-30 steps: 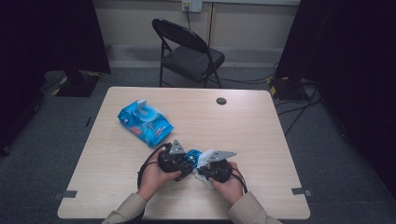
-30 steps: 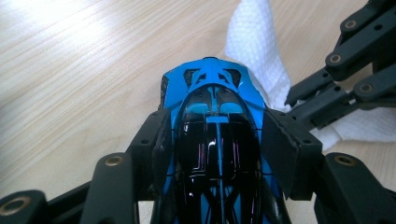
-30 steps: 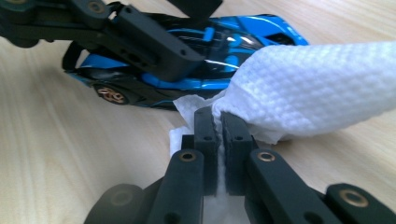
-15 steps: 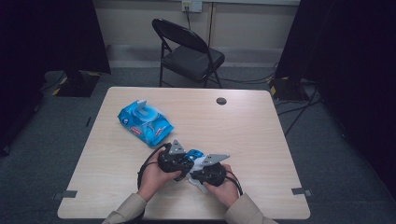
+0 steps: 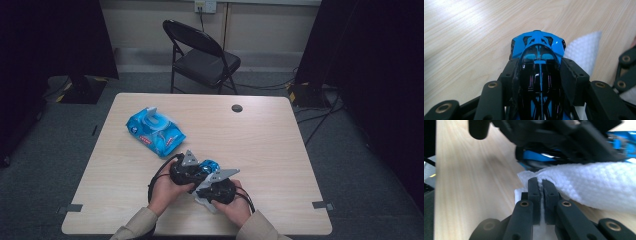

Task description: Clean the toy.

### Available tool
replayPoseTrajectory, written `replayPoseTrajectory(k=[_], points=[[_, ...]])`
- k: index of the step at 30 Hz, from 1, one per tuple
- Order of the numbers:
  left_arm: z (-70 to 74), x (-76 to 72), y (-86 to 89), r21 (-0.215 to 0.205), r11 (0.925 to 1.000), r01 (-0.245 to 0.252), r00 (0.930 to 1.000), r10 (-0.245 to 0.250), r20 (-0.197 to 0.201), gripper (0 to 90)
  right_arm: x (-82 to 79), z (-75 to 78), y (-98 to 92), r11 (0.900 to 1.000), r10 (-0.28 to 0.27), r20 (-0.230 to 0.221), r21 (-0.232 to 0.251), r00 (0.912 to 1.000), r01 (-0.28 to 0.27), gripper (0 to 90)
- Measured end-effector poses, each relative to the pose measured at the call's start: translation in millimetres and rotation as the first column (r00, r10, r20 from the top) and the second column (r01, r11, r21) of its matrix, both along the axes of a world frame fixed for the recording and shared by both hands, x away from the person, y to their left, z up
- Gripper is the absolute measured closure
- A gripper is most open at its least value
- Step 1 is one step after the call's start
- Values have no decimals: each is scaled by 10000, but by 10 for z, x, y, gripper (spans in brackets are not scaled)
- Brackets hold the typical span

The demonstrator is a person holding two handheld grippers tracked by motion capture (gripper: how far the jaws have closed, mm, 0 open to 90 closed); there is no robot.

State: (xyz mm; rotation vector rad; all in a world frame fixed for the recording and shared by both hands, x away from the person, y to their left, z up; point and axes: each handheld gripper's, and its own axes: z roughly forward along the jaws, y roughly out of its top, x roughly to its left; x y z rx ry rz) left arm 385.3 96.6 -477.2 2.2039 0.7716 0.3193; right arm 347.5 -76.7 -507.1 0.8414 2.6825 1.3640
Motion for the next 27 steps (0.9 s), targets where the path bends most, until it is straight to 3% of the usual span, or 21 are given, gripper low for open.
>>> replayPoseTrajectory(k=[10, 21, 25, 27], points=[[1, -6, 5, -20, 10000, 3, 10000, -3, -39, 517, -54, -1, 111, 9995, 319, 3, 27, 9995, -319, 873], [1, -3, -3, 11, 10000, 8, 10000, -8, 20, 518, -180, 4, 302, 9930, 1181, 78, 30, 9930, -1181, 872], [2, -6, -1, 23, 10000, -5, 10000, 5, 21, 517, -221, 36, 256, 9893, 1457, -33, 38, 9893, -1457, 872], [-2, -9, 2, -52, 10000, -37, 10000, 37, 0, 517, -229, 86, 170, 9880, 1537, 206, -204, 9879, -1532, 872]])
